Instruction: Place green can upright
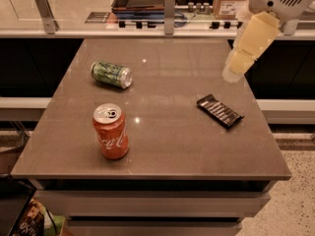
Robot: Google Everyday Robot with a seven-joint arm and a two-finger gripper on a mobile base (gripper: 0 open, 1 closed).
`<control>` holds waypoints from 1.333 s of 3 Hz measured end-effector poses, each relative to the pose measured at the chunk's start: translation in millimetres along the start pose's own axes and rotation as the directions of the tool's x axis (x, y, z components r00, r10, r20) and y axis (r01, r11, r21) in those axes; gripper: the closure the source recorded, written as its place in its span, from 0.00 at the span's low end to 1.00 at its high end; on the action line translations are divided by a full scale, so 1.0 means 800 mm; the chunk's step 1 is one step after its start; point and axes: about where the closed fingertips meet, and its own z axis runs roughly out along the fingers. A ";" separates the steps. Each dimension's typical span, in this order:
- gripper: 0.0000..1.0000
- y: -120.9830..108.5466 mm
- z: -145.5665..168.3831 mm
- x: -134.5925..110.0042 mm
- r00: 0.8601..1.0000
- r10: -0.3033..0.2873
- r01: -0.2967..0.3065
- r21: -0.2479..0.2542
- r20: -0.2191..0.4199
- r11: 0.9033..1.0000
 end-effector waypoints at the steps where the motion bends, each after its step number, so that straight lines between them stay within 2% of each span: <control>1: 0.00 -0.015 0.002 -0.041 0.998 0.058 -0.057 -0.011 0.034 0.998; 3: 0.00 -0.030 0.025 -0.113 0.989 0.145 -0.146 0.027 0.041 0.989; 4: 0.00 -0.036 0.048 -0.144 0.988 0.151 -0.152 0.041 0.016 0.988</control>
Offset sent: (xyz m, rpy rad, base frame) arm 0.0483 0.0738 0.0236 0.0706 0.0514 -0.1692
